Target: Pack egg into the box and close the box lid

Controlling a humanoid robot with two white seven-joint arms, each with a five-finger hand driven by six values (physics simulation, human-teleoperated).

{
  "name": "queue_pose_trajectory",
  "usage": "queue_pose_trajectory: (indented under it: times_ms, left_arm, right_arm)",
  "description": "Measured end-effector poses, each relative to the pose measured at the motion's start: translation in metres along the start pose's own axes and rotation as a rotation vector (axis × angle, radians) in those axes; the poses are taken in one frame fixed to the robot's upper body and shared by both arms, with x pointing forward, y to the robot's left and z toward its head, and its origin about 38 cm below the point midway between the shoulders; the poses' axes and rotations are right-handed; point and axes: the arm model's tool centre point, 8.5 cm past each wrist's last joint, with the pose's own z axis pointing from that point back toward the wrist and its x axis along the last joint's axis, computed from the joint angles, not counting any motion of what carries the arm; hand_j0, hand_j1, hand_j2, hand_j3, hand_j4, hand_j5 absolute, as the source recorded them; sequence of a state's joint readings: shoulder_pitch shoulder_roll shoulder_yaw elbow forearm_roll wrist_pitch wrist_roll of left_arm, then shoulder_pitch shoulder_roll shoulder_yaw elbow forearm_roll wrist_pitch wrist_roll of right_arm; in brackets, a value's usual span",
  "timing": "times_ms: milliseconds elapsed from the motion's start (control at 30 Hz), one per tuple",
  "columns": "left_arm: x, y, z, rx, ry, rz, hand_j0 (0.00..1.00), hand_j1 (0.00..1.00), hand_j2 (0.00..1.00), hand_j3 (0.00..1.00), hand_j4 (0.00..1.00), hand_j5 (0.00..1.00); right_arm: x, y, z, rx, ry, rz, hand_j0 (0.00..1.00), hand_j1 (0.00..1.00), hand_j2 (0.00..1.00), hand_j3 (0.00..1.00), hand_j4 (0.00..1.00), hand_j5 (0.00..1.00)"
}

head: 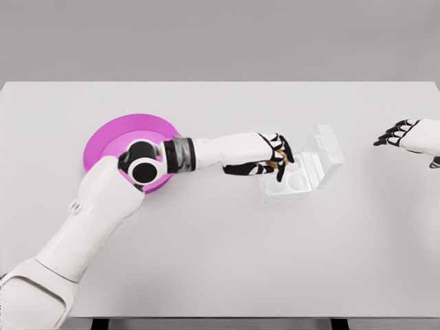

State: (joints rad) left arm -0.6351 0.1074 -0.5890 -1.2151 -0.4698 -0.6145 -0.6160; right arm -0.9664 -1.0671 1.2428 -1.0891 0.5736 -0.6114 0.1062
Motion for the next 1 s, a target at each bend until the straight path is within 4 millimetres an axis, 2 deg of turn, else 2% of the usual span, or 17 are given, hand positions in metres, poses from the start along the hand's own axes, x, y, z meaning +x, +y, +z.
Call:
queue_pose_trajectory:
  times_ms: [400,833,1000]
  left_arm:
    - [-0.002,-0.009,-0.026,-0.023,0.003,0.038,0.40,0.40,0.40,0.40,0.40,0.40]
    - [-0.010,-0.014,-0.034,-0.043,0.021,0.075,0.43,0.43,0.43,0.43,0.43,0.43]
    - [-0.012,-0.016,-0.034,-0.046,0.024,0.083,0.53,0.53,0.53,0.53,0.53,0.53]
  right_arm:
    - [-0.001,0.001,0.000,0.003,0.002,-0.003,1.00,1.00,1.00,1.00,1.00,1.00]
    - [-0.002,0.002,0.000,0.004,0.008,-0.006,1.00,1.00,1.00,1.00,1.00,1.00]
    - [-0.002,0.002,0.000,0.004,0.008,-0.006,1.00,1.00,1.00,1.00,1.00,1.00]
